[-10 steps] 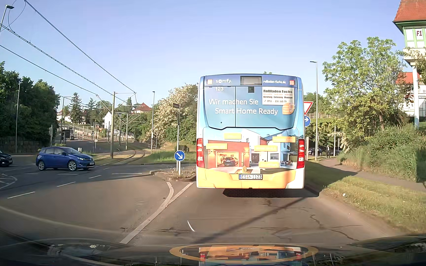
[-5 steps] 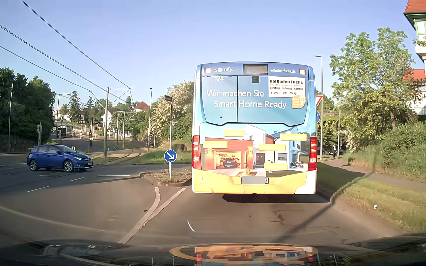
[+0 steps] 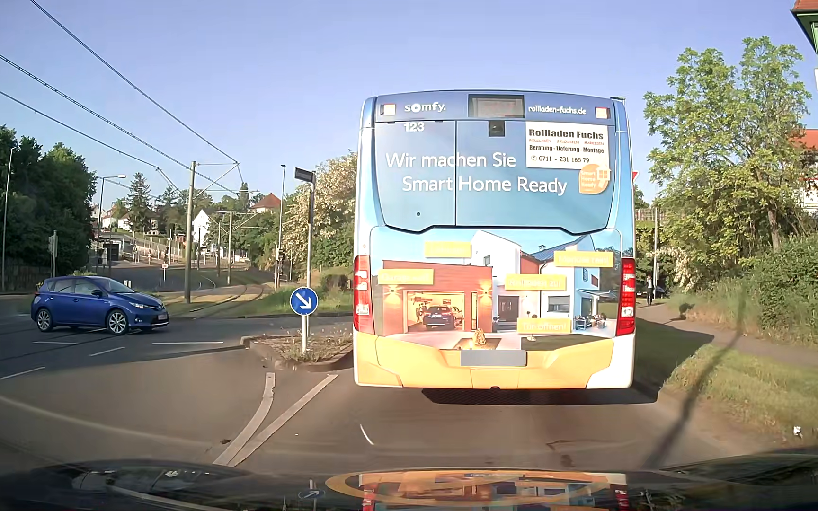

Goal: Follow the waypoints while adhering to traffic rules and regulations

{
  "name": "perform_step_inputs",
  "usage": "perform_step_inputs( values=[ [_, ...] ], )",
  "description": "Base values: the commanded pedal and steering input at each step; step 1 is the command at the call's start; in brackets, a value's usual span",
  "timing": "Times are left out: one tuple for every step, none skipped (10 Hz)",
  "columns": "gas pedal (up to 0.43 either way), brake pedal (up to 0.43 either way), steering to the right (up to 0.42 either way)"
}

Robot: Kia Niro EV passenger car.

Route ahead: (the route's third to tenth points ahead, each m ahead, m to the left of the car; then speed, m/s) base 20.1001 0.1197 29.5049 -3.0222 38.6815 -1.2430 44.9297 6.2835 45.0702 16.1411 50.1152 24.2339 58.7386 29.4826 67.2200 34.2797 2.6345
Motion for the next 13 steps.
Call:
perform_step_inputs(
  values=[
    [0.000, 0.299, 0.018],
    [0.000, 0.299, 0.018],
    [0.000, 0.299, 0.018],
    [0.000, 0.299, 0.018],
    [0.000, 0.299, 0.018],
    [0.000, 0.299, 0.018],
    [0.000, 0.299, 0.018],
    [0.000, 0.293, 0.018],
    [0.000, 0.287, 0.018],
    [0.000, 0.268, 0.018],
    [0.000, 0.238, 0.018],
    [0.000, 0.226, 0.018],
    [0.000, 0.226, 0.018]
  ],
)
